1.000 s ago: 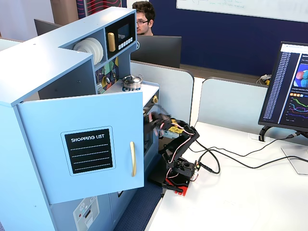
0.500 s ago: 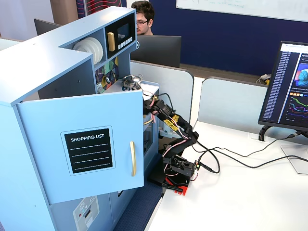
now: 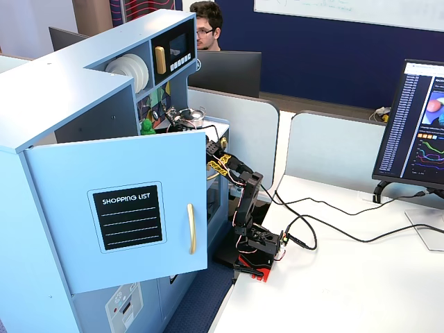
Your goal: Pick up the green pineapple from the left cabinet and place it in the green recipient
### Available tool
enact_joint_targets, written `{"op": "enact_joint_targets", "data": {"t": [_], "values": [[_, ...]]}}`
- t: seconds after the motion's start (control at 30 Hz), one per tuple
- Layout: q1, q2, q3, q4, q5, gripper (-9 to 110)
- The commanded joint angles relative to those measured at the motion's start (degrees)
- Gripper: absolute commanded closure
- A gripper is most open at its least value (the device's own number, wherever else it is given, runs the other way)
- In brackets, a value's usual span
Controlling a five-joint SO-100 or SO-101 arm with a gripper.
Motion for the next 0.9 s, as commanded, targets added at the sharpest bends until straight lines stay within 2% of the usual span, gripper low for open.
{"op": "enact_joint_targets", "data": {"t": [0.0,0.2,0.33,0.43,0.67,0.87], "values": [[-0.3,-2.3,-5.4,-3.0,-0.3,97],[-1.8,-5.6,-7.6,-3.7,2.3,89],[-1.9,-6.2,-8.6,-4.2,7.6,69],[-2.0,-6.1,-8.9,-4.1,8.3,60],[-1.4,-2.2,-6.6,-2.8,7.9,59],[-1.6,21.7,17.1,-0.1,7.0,61]]}}
